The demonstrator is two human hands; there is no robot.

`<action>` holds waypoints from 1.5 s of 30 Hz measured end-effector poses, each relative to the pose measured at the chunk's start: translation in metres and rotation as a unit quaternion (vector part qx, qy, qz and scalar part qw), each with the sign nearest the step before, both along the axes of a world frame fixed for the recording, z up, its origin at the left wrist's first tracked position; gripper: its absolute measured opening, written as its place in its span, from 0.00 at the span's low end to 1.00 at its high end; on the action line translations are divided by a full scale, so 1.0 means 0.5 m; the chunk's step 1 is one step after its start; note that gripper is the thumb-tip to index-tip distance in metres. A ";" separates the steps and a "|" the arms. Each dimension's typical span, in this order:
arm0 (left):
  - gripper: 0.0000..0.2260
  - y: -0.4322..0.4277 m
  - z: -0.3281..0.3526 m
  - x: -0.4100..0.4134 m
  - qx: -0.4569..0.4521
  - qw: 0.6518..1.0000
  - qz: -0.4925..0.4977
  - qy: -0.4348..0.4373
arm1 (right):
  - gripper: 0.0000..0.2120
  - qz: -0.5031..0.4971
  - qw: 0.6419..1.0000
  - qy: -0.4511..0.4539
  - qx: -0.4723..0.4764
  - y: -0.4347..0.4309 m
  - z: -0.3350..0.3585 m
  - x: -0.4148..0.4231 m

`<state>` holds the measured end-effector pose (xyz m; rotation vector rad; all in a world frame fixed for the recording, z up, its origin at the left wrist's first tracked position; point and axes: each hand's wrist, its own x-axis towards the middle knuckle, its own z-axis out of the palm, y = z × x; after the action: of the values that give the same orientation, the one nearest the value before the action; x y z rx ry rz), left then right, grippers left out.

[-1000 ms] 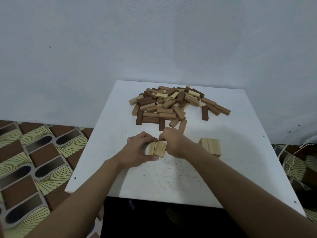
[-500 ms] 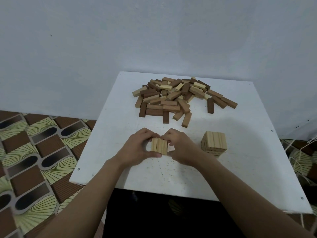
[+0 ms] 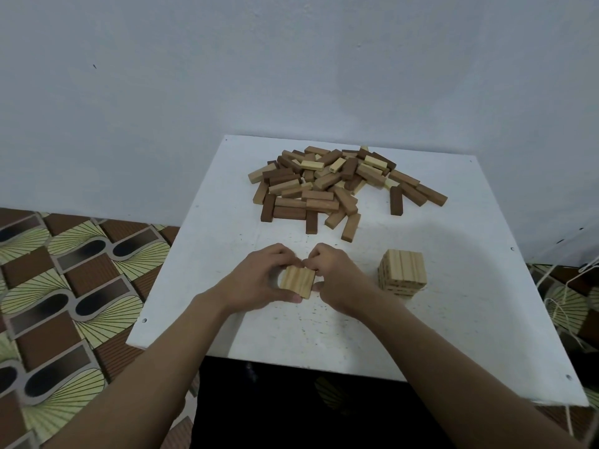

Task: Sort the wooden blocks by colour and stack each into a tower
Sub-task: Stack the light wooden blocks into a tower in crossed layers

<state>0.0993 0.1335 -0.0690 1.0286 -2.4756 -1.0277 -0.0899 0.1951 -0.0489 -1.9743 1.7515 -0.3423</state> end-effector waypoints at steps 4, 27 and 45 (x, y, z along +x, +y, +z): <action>0.25 -0.014 0.001 -0.002 0.013 1.000 -0.010 -0.007 | 0.10 -0.015 1.000 0.004 0.007 -0.005 0.000 -0.001; 0.35 0.041 0.004 0.027 -0.021 0.991 0.134 0.005 | 0.08 -0.109 0.990 -0.077 -0.049 0.015 -0.035 -0.001; 0.26 -0.052 0.012 0.030 0.006 0.999 0.003 -0.043 | 0.19 -0.178 0.979 -0.073 -0.065 0.027 -0.002 0.029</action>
<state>0.1141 0.1073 -0.0632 1.1042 -2.5351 -1.0191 -0.0756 0.2086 -0.0501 -1.6633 2.0262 -0.7199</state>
